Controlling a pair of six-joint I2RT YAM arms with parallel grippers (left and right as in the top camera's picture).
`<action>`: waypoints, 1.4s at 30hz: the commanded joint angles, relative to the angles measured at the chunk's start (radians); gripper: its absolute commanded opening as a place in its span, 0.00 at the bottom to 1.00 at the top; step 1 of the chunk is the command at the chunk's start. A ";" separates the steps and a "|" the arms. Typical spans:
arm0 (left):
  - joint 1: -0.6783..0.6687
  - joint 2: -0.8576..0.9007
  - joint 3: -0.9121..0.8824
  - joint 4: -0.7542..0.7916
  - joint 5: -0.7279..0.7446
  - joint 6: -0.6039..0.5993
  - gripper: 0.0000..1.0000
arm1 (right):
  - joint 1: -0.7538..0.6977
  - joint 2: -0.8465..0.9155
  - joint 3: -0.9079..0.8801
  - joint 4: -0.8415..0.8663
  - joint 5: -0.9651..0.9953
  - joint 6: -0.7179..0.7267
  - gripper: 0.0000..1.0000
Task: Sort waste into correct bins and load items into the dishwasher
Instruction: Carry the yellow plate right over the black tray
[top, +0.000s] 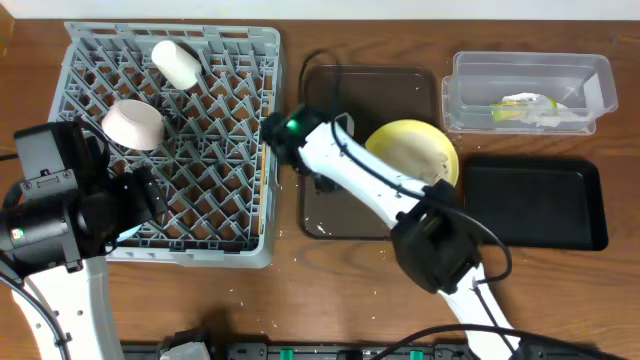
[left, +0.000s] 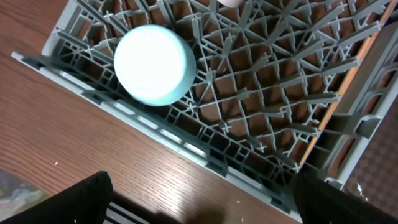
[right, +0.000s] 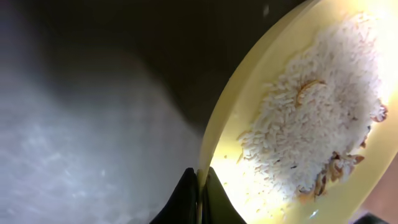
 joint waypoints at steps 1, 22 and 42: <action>-0.001 -0.002 0.016 -0.002 -0.012 -0.009 0.94 | -0.075 0.005 0.086 -0.029 0.044 0.066 0.01; -0.001 -0.002 0.016 -0.003 -0.012 -0.009 0.94 | -0.631 -0.036 0.245 -0.146 -0.232 0.359 0.01; -0.001 -0.002 0.016 -0.003 -0.012 -0.009 0.94 | -1.027 -0.147 0.245 -0.146 -0.534 0.193 0.02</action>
